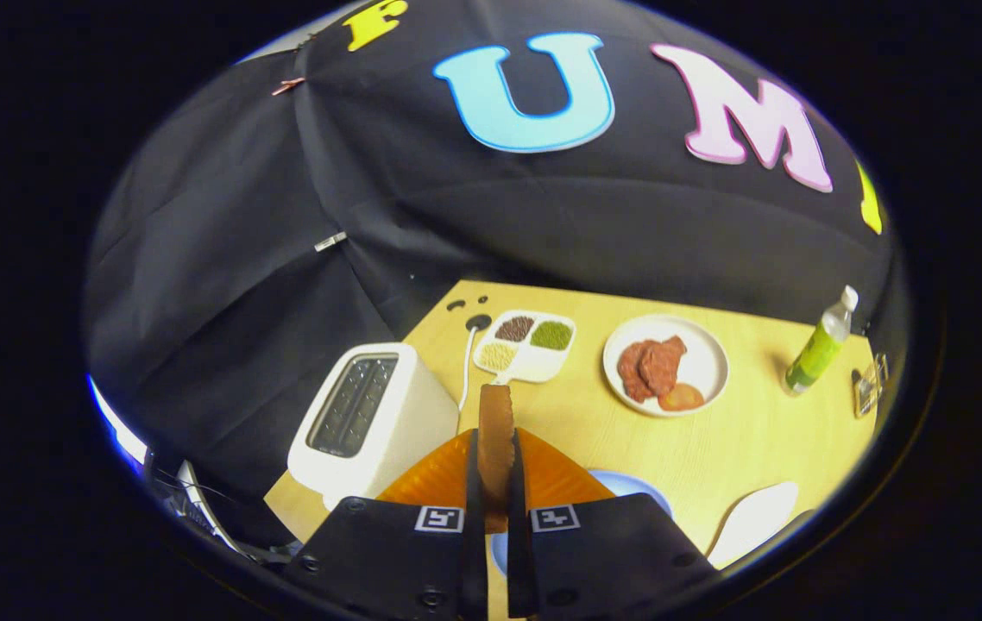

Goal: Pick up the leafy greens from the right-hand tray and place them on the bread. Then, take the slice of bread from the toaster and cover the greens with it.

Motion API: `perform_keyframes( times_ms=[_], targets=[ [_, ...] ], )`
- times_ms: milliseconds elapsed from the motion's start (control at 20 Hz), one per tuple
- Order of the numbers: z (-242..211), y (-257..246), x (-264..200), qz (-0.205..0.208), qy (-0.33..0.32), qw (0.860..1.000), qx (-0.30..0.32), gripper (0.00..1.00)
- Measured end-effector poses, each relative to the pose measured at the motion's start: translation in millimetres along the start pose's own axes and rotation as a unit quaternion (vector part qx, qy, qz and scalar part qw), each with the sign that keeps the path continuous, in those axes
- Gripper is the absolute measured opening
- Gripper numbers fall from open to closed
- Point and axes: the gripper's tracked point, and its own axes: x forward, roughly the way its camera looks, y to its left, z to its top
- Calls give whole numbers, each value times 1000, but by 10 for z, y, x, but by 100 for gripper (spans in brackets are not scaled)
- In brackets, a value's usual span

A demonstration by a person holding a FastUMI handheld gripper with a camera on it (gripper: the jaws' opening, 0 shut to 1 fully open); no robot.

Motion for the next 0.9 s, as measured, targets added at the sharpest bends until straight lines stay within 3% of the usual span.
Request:
perform_keyframes(
  times_ms=[350, 650, 900],
  targets=[
    [-598, -358, 57, 26, 33, 997, 63, 13],
    [-982, -735, 128, 10, 53, 994, 92, 13],
    [-1112, -1020, 56, -27, 65, 993, 97, 25]
  ],
)
